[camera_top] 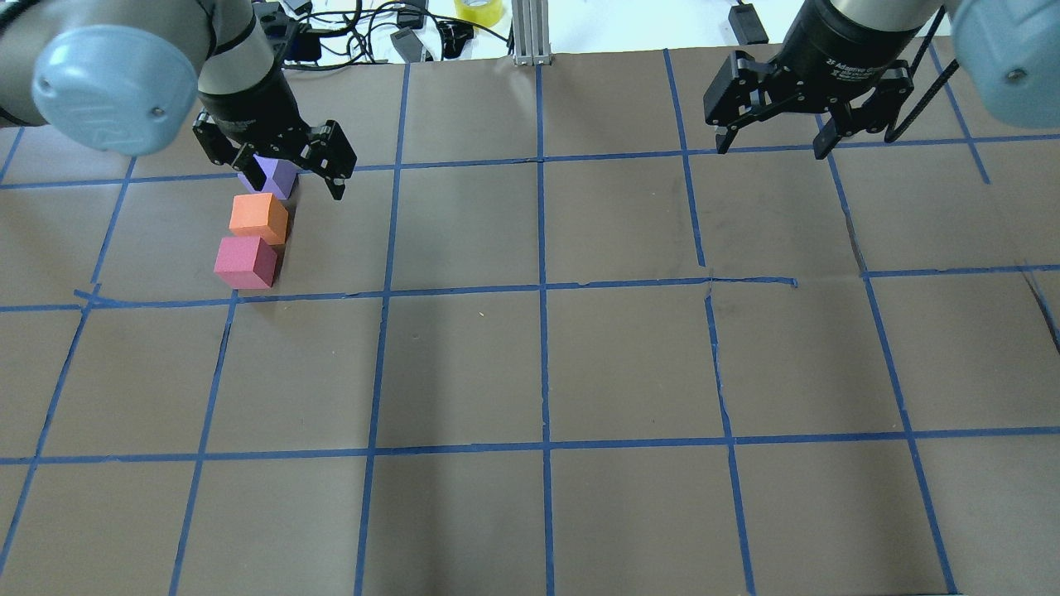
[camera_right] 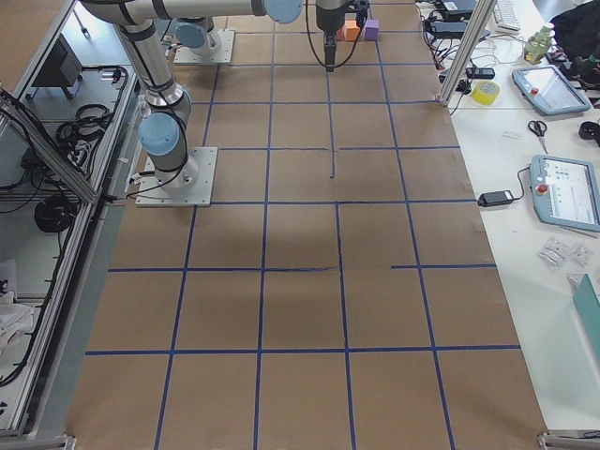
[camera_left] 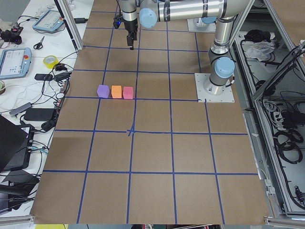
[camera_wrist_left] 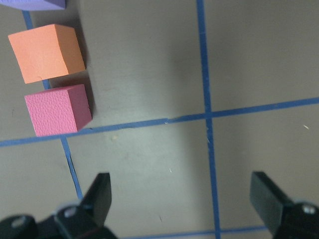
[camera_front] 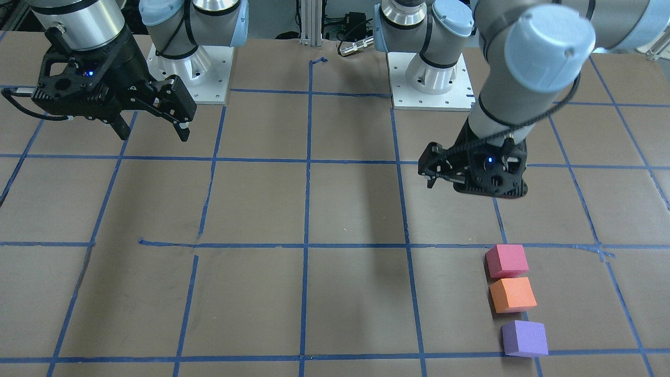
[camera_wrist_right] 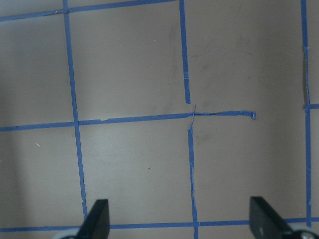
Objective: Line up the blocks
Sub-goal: 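Open the left gripper and lift it away from the cubes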
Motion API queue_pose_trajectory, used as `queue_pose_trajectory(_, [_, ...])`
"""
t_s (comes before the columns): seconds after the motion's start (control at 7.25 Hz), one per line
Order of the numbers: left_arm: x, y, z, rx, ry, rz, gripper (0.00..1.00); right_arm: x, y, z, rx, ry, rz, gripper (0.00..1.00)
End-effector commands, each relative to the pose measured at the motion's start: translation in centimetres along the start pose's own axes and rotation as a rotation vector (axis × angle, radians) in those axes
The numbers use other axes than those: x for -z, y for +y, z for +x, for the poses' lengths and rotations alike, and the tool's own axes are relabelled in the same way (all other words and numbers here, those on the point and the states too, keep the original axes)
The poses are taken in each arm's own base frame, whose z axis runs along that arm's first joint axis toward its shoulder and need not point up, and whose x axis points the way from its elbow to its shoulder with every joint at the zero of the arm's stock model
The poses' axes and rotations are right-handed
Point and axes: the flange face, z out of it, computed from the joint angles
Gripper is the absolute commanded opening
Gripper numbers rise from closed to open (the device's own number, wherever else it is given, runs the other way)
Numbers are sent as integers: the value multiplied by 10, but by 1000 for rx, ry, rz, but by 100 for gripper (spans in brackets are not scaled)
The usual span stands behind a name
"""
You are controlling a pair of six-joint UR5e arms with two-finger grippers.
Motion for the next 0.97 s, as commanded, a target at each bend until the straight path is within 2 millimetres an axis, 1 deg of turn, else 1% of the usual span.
queue_pose_trajectory(0.0, [52, 38, 12, -1, 11, 31, 100, 0, -1, 1, -3, -1, 0, 100])
queue_pose_trajectory(0.14, [54, 44, 10, 2, 0, 34, 100, 0, 0, 0, -1, -2, 0, 100])
queue_pose_trajectory(0.28, [63, 52, 10, 3, -2, 51, 100, 0, 0, 0, -1, -2, 0, 100])
queue_pose_trajectory(0.41, [67, 57, 10, 6, -3, 59, 100, 0, 0, 0, -1, -2, 0, 100])
queue_pose_trajectory(0.55, [59, 57, 9, 9, 5, 46, 100, 1, 0, 0, -1, -2, 2, 100])
queue_pose_trajectory(0.69, [63, 60, 10, 9, 5, 53, 100, 0, 0, 0, -1, -2, 0, 100])
queue_pose_trajectory(0.83, [62, 60, 9, 10, 10, 56, 100, 0, 0, 0, -1, -1, -1, 100])
